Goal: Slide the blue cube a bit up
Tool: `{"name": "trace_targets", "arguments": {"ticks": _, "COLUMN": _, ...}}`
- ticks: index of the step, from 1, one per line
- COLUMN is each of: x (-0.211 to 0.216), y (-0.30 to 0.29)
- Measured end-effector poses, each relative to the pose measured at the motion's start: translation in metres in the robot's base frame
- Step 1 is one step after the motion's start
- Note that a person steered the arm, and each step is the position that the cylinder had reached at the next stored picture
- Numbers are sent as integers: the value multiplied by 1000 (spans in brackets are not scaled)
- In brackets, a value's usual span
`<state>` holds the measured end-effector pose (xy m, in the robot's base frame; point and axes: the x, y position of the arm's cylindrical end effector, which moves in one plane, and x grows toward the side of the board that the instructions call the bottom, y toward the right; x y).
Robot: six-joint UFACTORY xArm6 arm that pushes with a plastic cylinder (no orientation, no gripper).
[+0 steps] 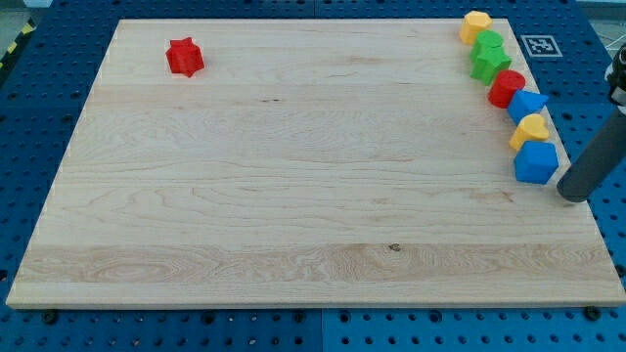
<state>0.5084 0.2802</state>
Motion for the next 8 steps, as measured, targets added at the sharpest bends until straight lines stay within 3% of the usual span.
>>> {"name": "trace_targets", "arguments": {"ticks": 8, "x": -12, "y": -21}}
